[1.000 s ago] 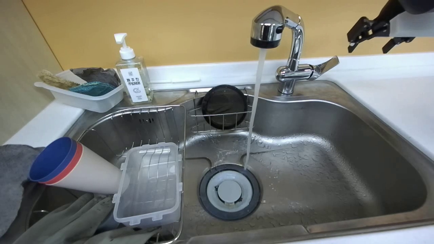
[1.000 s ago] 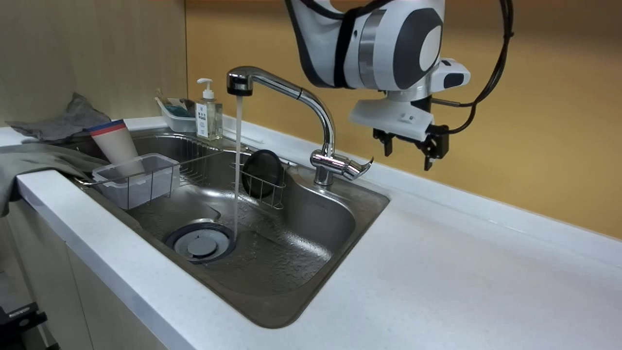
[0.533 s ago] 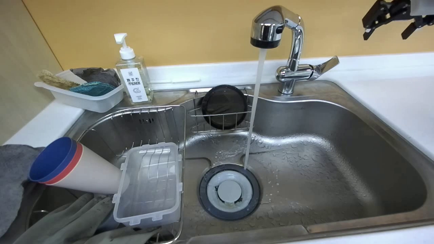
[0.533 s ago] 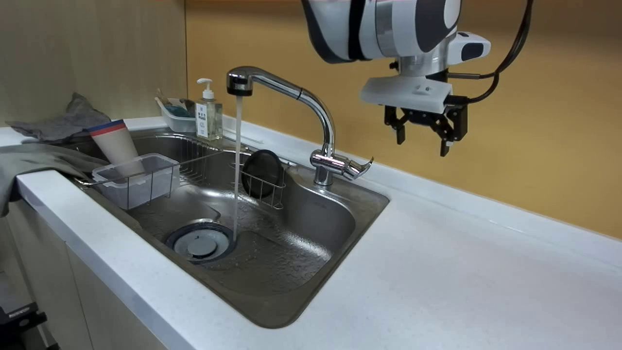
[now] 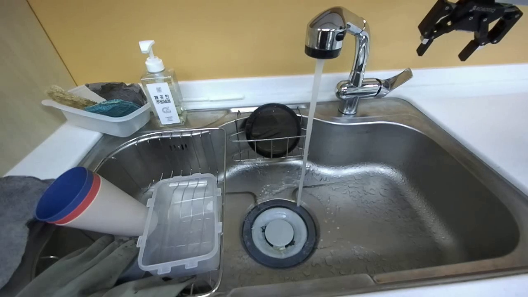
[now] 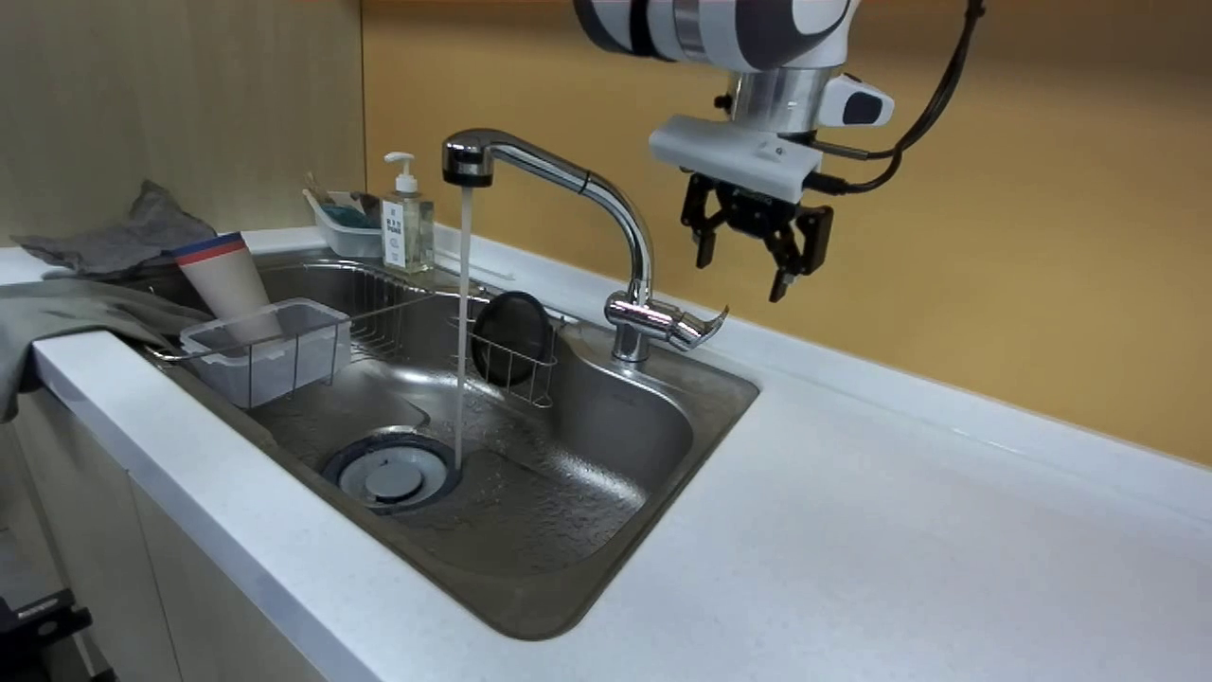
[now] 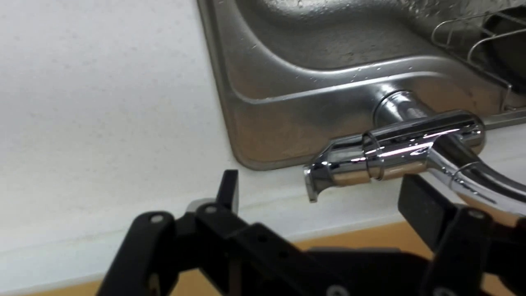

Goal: Pull the tap handle downwards

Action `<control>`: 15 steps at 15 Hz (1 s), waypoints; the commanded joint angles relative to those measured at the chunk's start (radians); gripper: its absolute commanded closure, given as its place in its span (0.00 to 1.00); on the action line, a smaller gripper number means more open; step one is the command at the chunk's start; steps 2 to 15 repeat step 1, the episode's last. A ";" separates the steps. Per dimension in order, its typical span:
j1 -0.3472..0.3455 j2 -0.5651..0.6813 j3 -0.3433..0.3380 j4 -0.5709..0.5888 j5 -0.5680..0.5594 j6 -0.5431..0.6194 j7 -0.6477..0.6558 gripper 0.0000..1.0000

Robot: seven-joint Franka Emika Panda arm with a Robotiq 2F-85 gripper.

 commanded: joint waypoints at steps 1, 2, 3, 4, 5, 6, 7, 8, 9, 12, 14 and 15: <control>-0.042 -0.009 0.038 0.028 0.096 -0.095 -0.096 0.00; -0.042 -0.009 0.038 0.028 0.096 -0.095 -0.096 0.00; -0.042 -0.009 0.038 0.028 0.096 -0.095 -0.096 0.00; -0.042 -0.009 0.038 0.028 0.096 -0.095 -0.096 0.00; -0.042 -0.009 0.038 0.028 0.096 -0.095 -0.096 0.00; -0.042 -0.009 0.038 0.028 0.096 -0.095 -0.096 0.00; -0.042 -0.009 0.038 0.028 0.096 -0.095 -0.096 0.00; -0.042 -0.009 0.038 0.028 0.096 -0.095 -0.096 0.00; -0.042 -0.009 0.038 0.028 0.096 -0.095 -0.096 0.00; -0.042 -0.009 0.038 0.028 0.096 -0.095 -0.096 0.00; -0.042 -0.009 0.038 0.028 0.096 -0.095 -0.096 0.00; -0.042 -0.009 0.038 0.028 0.096 -0.095 -0.096 0.00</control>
